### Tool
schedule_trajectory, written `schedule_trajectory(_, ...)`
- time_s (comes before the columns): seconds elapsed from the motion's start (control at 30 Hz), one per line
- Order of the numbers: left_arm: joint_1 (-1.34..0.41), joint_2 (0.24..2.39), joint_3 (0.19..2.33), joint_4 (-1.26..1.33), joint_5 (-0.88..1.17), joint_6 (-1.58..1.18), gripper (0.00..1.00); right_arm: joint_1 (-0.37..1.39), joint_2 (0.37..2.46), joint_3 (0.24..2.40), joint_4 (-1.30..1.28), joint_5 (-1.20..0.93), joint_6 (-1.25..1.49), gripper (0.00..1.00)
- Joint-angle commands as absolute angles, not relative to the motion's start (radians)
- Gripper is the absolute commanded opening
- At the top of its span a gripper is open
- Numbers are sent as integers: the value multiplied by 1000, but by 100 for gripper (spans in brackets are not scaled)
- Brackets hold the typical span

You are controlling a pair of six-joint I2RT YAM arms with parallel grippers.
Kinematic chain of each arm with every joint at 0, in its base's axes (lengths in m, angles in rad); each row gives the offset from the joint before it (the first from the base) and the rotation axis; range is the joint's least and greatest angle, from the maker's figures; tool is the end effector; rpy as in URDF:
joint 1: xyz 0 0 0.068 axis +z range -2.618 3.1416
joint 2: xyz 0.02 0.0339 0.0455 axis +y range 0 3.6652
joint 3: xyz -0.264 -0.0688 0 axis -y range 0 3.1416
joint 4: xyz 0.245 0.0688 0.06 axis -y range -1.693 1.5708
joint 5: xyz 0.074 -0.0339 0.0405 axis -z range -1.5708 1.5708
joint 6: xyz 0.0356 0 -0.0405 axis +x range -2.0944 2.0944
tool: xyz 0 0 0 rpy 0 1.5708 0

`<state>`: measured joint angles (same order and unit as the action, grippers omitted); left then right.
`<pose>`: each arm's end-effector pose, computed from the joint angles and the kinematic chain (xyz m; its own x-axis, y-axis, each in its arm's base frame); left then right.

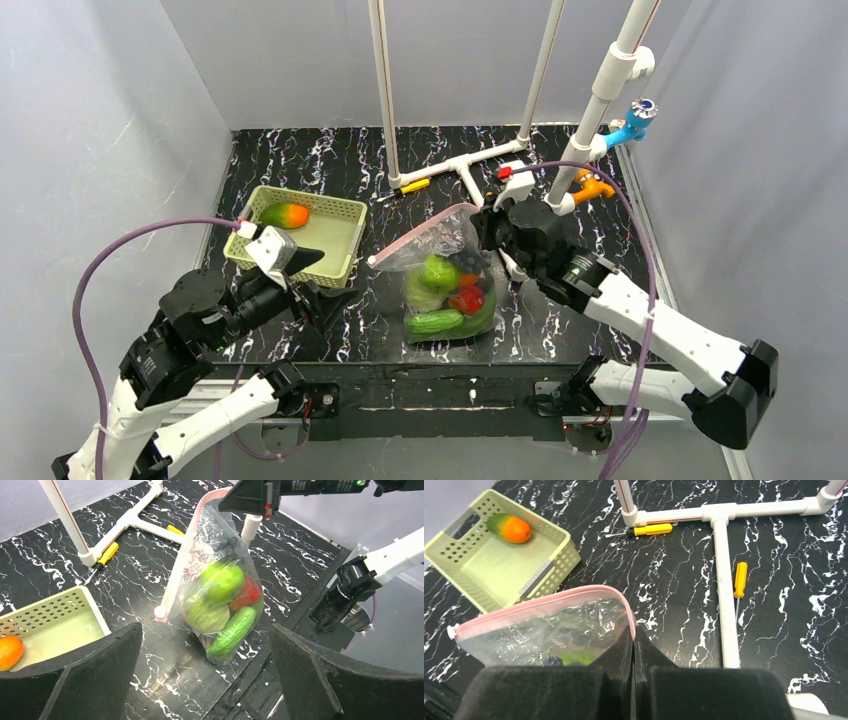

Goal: Place the food in the zip-top bag and seal the zipper
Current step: Zip the zipper food storage bag at the center of the board, then place the zipper food storage bag at the center of the board.

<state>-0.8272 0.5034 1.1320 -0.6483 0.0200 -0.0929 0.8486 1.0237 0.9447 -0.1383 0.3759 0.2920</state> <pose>0.0409 -0.0455 0.4313 -0.0828 -0.0470 -0.9955 0.7450 0.6606 -0.0931 0.1660 0.1686 0.3564 -0.2692 0.0995 -0.9579 -0.4005 0.8930 0.2053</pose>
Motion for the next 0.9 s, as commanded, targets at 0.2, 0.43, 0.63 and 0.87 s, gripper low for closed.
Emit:
schedule_trajectory(0.2,-824,515,1097,-637,-1,-172,98,916,1246,1144,-165,624,243,1)
schedule_trajectory(0.43,-824,507,1097,-640,-22,-184,98,920,1392,1250,-235,730,247,1)
schedule_trajectory(0.63,-824,484,1097,-657,-52,-198,98,922,1537,1340,-318,817,281,1)
schedule_trajectory(0.87,-825,454,1094,-677,-84,-216,98,923,1633,1372,-388,856,311,10)
